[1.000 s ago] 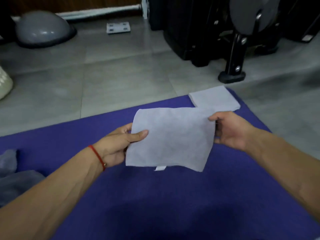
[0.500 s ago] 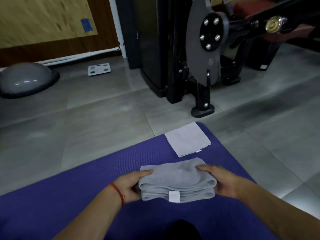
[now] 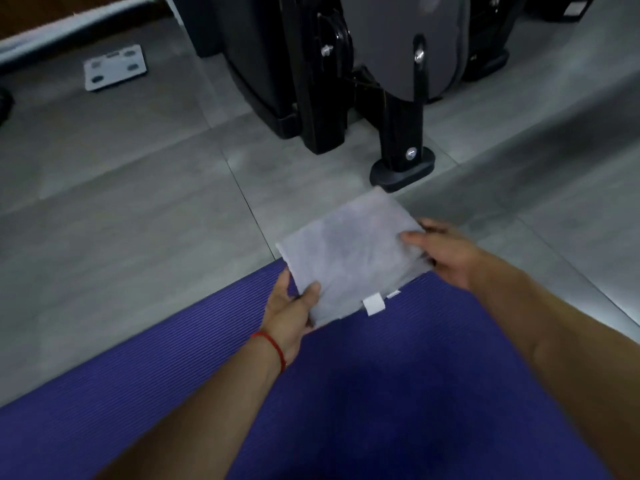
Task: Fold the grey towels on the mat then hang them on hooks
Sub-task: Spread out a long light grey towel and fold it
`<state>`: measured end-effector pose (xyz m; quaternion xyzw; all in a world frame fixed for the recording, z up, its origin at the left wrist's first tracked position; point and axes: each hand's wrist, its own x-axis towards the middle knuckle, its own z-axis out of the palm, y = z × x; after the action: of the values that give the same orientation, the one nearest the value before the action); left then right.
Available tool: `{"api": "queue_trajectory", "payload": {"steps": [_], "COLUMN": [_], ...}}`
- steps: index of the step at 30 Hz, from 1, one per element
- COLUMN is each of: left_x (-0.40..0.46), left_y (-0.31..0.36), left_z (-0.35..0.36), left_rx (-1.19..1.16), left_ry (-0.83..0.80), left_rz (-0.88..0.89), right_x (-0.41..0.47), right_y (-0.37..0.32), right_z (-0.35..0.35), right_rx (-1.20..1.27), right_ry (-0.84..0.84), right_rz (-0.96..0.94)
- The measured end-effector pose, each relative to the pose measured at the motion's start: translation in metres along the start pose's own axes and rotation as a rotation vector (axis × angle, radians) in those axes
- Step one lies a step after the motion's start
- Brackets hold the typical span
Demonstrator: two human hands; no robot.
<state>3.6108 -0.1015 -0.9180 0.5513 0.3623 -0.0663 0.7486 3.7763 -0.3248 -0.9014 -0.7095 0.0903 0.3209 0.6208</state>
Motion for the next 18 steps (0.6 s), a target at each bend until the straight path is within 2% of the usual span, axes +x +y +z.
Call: {"api": "queue_trajectory", "payload": {"steps": [3,5,8,12,14,16,17,18], "left_x": [0.046,0.073,0.105,0.106,0.087,0.053,0.031,0.005], "left_y": [-0.018,-0.036,-0.069,-0.086,-0.093,-0.119,-0.135,-0.155], "left_z": [0.019,0.025,0.028,0.029,0.017,-0.016,-0.041,-0.072], "left_rx": [0.037,0.135,0.391,0.447,0.530,0.759,0.921,1.054], "left_ry": [0.061,0.134,0.263,0.332,0.318,0.360,0.398,0.452], "left_rz": [0.007,-0.045,-0.162,-0.022,0.064,0.125,0.127,0.116], "right_x": [0.050,0.075,0.102,0.094,0.078,0.044,0.022,-0.002], "right_y": [0.005,0.037,0.093,0.107,0.108,0.119,0.128,0.141], "right_z": [-0.010,-0.016,-0.023,-0.022,-0.011,0.017,0.039,0.066], "right_rx": [-0.130,-0.320,-0.568,-0.601,-0.732,-0.974,-1.056,-1.094], "right_ry": [0.133,0.219,0.250,0.326,0.441,0.502,0.423,0.273], "right_rz": [-0.123,-0.074,0.008,-0.051,-0.169,-0.401,-0.552,-0.666]}}
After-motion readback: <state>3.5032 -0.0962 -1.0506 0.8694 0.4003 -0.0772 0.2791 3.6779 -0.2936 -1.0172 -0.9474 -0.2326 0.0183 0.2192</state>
